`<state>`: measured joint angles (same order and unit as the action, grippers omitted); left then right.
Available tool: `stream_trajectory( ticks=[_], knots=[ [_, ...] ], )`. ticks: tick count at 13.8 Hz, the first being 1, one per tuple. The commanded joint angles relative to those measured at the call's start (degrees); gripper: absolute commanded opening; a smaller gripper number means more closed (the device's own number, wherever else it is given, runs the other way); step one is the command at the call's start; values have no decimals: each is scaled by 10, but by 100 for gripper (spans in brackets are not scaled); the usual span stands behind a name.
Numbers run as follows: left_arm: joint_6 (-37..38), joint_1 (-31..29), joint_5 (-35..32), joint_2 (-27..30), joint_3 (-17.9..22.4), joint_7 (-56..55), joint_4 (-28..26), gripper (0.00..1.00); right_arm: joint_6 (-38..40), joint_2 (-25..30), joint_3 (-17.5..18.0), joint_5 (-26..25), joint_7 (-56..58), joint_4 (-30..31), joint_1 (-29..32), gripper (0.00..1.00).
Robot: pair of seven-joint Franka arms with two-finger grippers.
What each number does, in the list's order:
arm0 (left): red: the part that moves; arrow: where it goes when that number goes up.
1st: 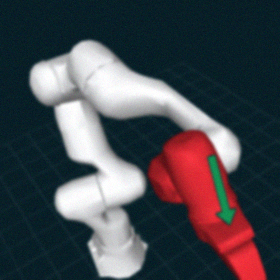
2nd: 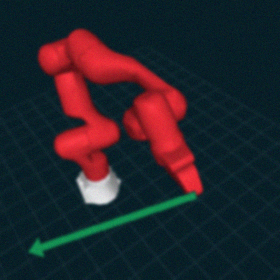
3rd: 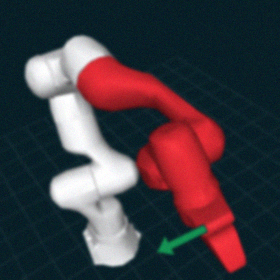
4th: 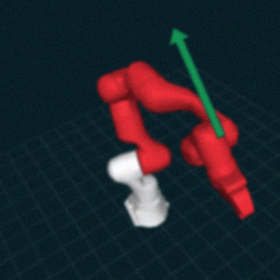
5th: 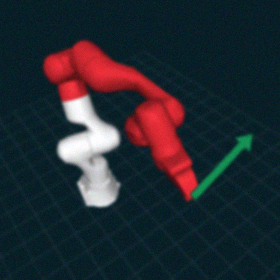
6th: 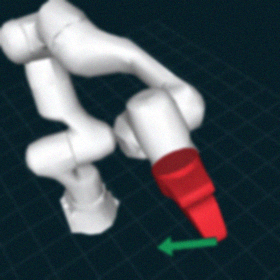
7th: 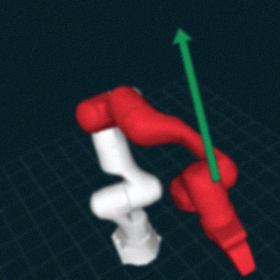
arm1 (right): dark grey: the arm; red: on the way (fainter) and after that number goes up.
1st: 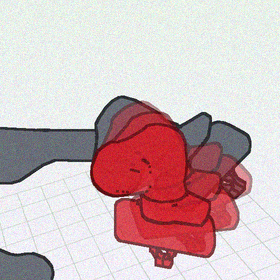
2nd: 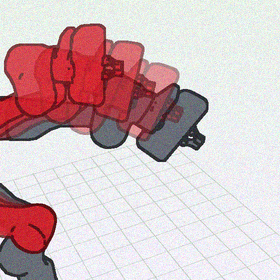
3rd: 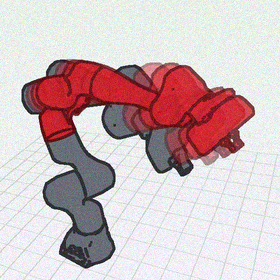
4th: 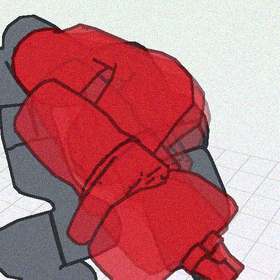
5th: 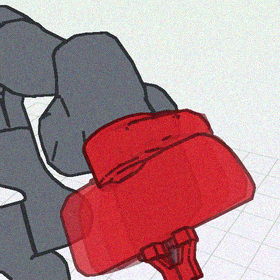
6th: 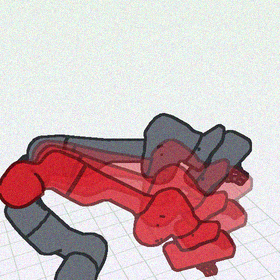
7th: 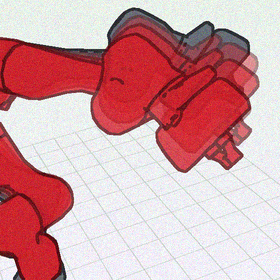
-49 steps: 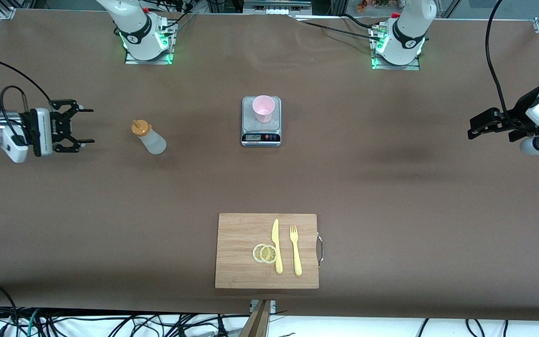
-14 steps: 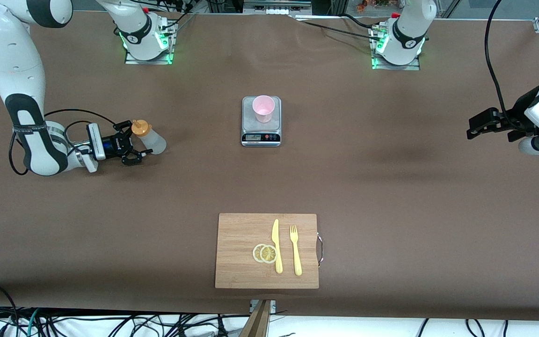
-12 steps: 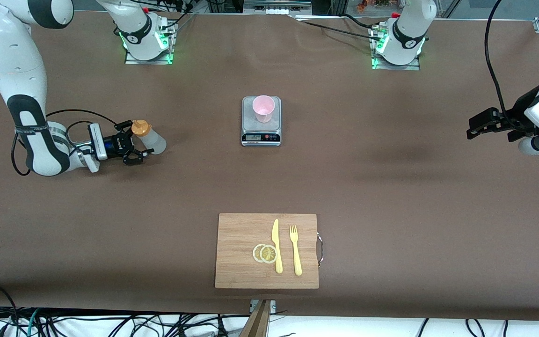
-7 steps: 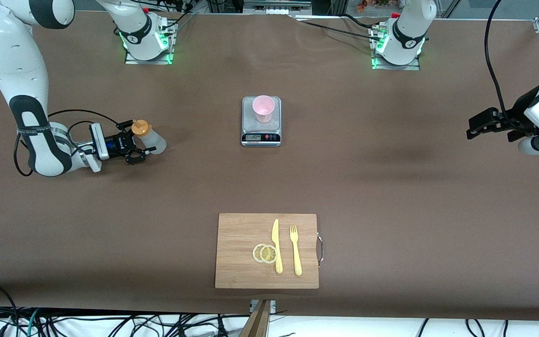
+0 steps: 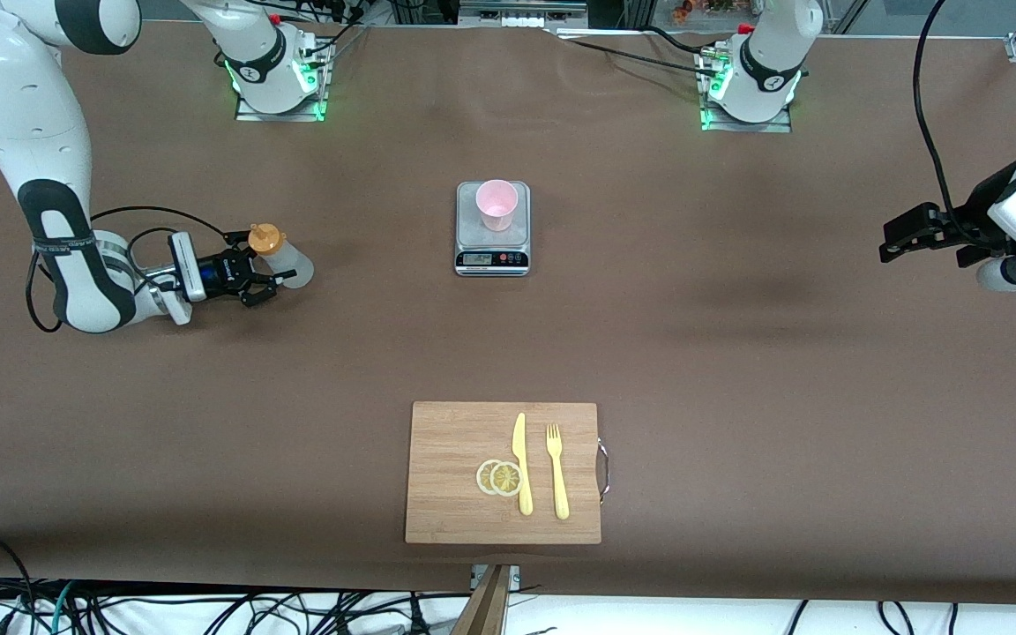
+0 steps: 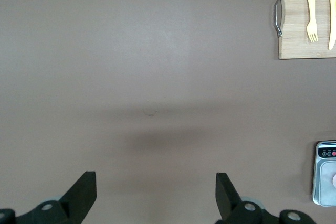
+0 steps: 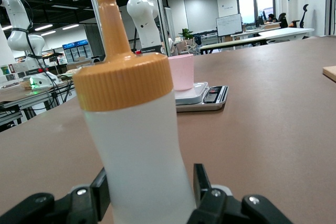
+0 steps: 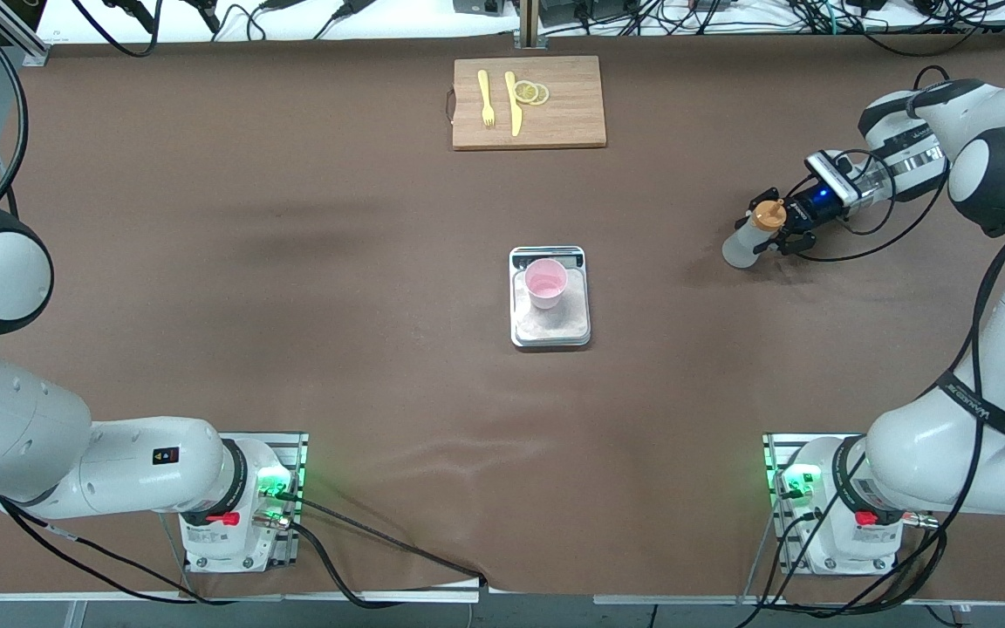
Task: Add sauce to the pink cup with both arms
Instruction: 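Grasp the sauce bottle with the right gripper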
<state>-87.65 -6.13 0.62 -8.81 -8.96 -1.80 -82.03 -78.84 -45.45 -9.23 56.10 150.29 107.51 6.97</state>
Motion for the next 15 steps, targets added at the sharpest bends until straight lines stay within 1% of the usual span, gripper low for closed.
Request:
stream_trajectory(
  ticks=[1,3,4,5,7,8,10,11,14,15],
  knots=[
    [11,2,14,-4,3,11,13,100,9,21,-3,-14,-39,-16,-9,63],
    [11,2,14,-4,3,11,13,100,8,35,-3,-24,-67,-18,-14,63],
    [11,2,15,-4,3,11,13,100,6,38,-3,-25,-69,-20,-19,60],
    [11,2,14,-4,3,11,13,100,4,37,-3,-28,-68,-20,-20,54],
    [11,2,14,-4,3,11,13,100,-2,37,-3,-31,-67,-20,-21,47],
    [11,2,15,-4,3,11,13,100,-1,37,-2,-31,-64,-20,-22,46],
    [11,2,15,-4,3,11,13,100,-2,33,-3,-32,-58,-19,-23,34],
    [11,2,15,-4,3,11,13,100,-3,33,-3,-32,-58,-19,-23,33],
    [11,2,15,-4,3,11,13,100,-7,33,-3,-32,-59,-19,-24,24],
    [11,2,15,-4,3,11,13,100,-10,34,-3,-33,-62,-19,-24,24]
  ],
)
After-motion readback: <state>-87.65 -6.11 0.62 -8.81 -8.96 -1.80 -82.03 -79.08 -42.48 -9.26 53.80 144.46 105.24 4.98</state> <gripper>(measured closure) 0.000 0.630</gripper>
